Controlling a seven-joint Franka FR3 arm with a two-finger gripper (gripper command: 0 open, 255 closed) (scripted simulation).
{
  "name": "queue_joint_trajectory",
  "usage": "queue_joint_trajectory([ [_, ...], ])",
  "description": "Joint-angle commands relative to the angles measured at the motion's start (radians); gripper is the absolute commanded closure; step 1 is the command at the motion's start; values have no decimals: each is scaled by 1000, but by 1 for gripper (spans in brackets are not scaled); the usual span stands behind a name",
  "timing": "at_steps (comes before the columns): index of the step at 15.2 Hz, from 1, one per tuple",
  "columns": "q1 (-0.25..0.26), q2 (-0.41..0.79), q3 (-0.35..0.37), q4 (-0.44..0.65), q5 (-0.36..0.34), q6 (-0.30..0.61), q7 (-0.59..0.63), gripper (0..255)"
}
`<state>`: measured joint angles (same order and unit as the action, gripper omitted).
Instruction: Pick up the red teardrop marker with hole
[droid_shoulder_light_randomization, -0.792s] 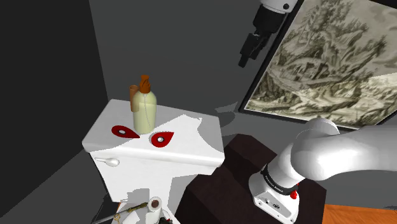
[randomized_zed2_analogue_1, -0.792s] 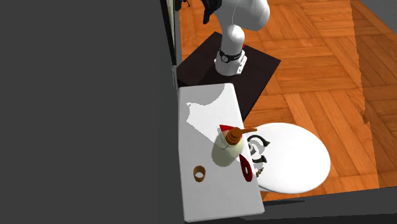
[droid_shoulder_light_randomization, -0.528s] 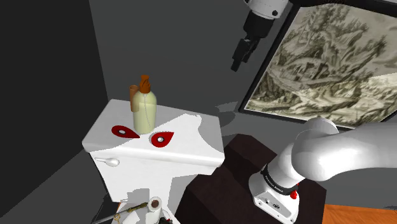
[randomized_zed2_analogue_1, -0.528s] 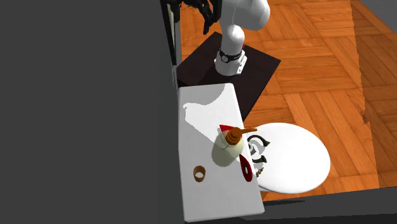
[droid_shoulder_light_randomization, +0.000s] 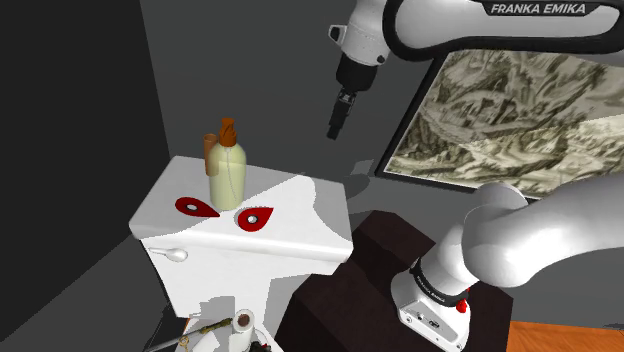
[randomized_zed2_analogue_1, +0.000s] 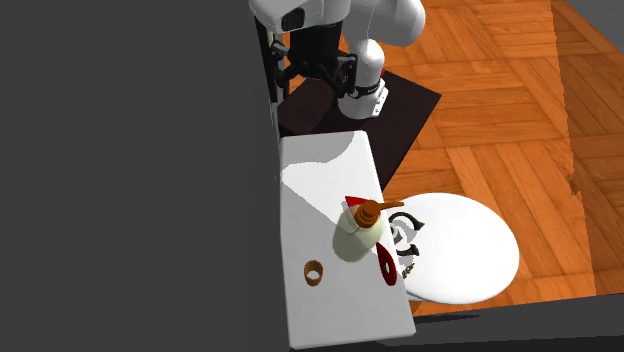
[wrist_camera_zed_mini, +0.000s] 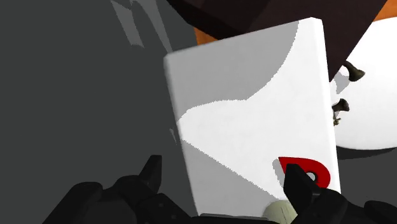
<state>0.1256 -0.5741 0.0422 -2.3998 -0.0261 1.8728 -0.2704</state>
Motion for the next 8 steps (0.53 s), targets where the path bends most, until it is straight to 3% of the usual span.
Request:
queue_joint_trajectory([
  [1,27,49,5,-6,6,54,-47,0],
  [8,118,221,34,-26,28,233,-202,0],
])
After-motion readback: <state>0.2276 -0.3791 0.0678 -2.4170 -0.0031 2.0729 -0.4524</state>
